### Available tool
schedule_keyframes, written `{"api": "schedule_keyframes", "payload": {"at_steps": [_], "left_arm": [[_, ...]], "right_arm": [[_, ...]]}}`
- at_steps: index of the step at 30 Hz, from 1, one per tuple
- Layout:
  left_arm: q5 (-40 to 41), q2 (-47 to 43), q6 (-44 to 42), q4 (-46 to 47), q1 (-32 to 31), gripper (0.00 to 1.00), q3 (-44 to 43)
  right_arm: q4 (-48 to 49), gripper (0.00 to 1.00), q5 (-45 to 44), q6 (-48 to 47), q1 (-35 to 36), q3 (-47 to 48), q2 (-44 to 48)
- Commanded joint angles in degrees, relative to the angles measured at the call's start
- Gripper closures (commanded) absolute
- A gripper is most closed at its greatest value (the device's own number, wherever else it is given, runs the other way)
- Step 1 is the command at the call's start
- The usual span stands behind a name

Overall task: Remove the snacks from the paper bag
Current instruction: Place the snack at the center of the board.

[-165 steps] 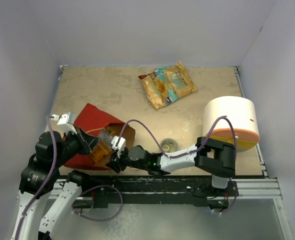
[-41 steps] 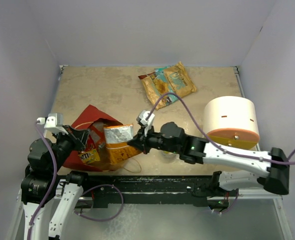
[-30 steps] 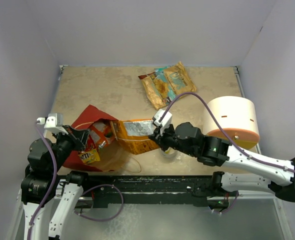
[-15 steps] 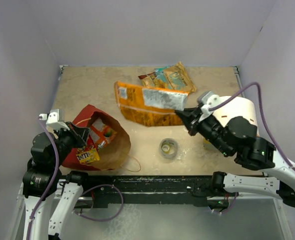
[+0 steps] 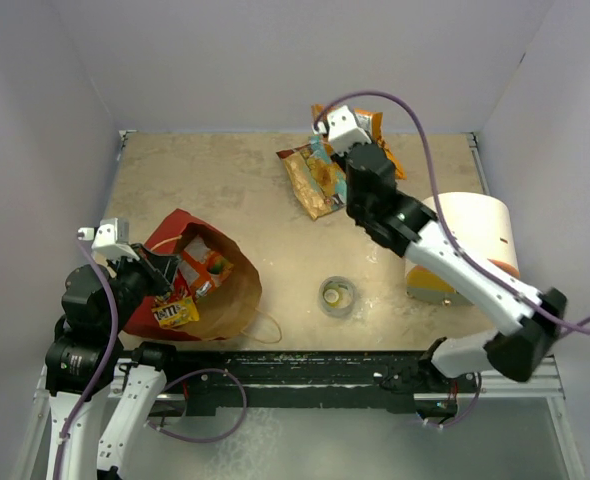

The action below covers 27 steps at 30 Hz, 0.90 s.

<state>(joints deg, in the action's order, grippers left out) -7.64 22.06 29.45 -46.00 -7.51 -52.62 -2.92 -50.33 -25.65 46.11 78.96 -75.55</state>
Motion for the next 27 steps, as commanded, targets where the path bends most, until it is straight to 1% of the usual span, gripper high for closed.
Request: {"api": "schedule_keyframes", "payload": {"at_steps": [1,5,7,11,15,17,19,21,23,27], "left_arm": [[0.90,0.03,0.40,0.22,0.54,1.00,-1.39],[0.54,0.01,0.26,0.27,0.56,1.00,-1.43],[0.48,0.02,0.25,0.29,0.56,1.00,-1.36],[0.64,-0.26,0.25,0.17,0.56,1.00,-1.50],[1.04,-0.51,0.34,-0.03,0.56,1.00,-1.53],[1.13,-0.61,0.42,-0.03,0.52,1.00,-1.59],[1.22,-0.56,0.43,-0.06,0.56,1.00,-1.61],[1.22,-0.59,0.37,-0.05,0.52,1.00,-1.61],[1.31,-0.61,0.43,-0.14,0.56,1.00,-1.59],[1.40,-0.54,0.52,-0.01,0.56,1.00,-1.61]], "right_arm": [[8.50,1.00,-8.26,-13.15,-5.96,7.41,-7.86],[14.55,1.00,-9.60,-21.90,-11.41,10.35,-16.13],[15.05,1.00,-8.23,-24.72,-13.07,12.45,-19.96],[15.41,1.00,-8.39,-29.89,-14.39,19.04,-28.78],[17.96,1.00,-10.84,-36.13,-14.99,24.85,-37.45],[19.49,1.00,-11.86,-37.38,-14.96,26.92,-41.12],[15.32,1.00,-11.72,-35.21,-14.52,30.02,-44.48],[7.84,1.00,-10.50,-30.88,-13.83,34.44,-47.20],[0.98,1.00,-8.09,-25.89,-13.11,37.89,-49.34],[-7.53,1.00,-2.58,-19.20,-12.07,43.41,-52.99]]}}
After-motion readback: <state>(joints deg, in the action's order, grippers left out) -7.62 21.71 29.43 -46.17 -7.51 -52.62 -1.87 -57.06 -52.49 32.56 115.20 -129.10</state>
